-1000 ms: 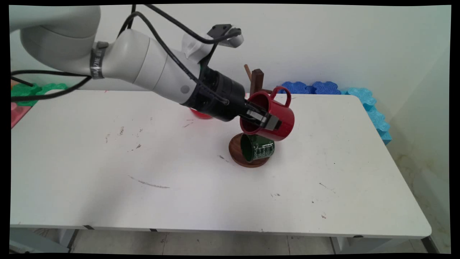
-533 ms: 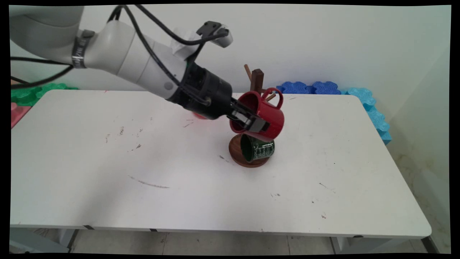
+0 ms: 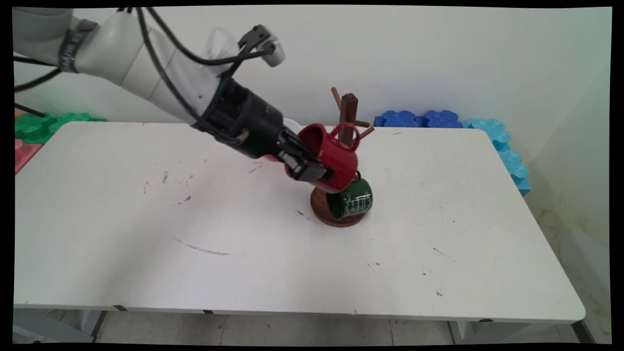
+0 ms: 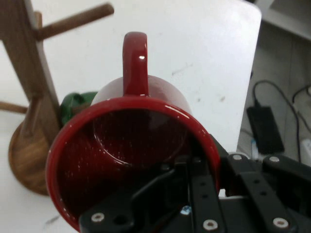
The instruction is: Place the picked object on the table
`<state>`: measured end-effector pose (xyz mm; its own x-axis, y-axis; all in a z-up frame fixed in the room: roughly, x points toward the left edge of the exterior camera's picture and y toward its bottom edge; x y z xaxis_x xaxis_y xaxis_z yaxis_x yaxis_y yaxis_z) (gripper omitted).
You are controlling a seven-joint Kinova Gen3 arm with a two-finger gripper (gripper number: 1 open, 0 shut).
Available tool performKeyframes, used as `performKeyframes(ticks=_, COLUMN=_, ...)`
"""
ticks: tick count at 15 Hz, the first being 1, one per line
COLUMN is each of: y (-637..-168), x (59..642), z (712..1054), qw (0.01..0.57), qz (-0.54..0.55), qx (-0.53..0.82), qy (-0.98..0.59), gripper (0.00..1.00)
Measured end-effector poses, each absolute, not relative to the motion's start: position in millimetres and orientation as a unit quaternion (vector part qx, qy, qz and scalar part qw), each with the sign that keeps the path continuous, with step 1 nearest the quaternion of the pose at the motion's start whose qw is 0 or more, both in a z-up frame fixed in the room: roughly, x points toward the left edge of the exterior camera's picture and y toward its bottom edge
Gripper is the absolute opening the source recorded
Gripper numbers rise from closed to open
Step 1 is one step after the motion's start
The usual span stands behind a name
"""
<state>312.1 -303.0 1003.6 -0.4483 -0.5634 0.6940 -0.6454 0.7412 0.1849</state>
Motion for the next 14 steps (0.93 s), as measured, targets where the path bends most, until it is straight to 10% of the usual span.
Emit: performKeyframes(ticks=14, y=-293.9, x=389.5, z=984.3, qw=0.286, qz=0.07, qx=0.291, qy=-0.91, gripper=0.0)
